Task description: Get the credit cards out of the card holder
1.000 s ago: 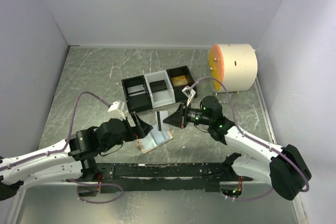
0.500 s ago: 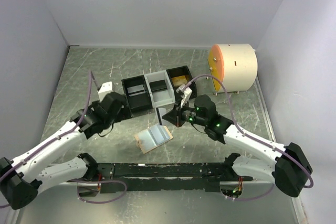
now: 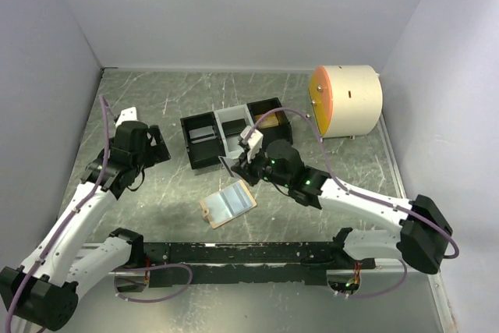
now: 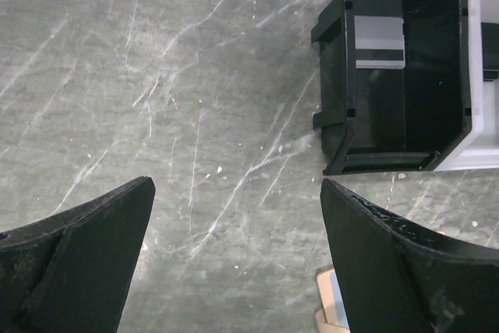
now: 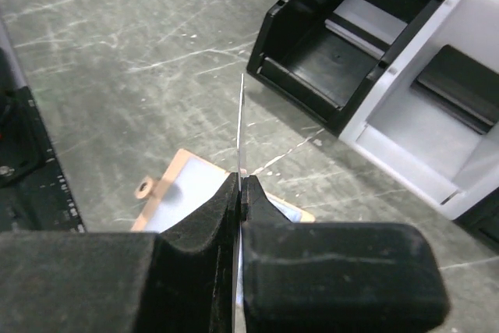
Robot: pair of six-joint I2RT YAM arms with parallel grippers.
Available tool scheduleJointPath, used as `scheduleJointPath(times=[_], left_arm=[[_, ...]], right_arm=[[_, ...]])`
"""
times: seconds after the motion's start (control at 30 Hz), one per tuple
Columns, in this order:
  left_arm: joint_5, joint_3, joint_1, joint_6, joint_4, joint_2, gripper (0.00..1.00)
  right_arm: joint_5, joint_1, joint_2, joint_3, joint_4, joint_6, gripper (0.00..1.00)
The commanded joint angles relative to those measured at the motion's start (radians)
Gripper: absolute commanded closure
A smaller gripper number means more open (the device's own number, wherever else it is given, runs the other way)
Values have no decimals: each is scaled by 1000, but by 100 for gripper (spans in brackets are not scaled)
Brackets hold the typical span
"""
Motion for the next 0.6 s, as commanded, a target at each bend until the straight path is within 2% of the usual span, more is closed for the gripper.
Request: scheduleJointPath(times=[0.0,0.07,0.13,0.27,0.57], left_arm=[[4,-16,7,89,88,-34,1],[4,-17,7,150,108,-24,0],[-14,-21,7,143,114,-12,0],[-87,17,7,69,14,17,0],[-125,-22,7,80,58,-71,0]], right_arm=[[72,7,80,80,4,-140,100],[85,10,132,129,-10,-184,100],[103,13,188,184,-21,-222,100],[114,20,305,282,-11,-330,100],[158,37,552,495,-7,-612,100]])
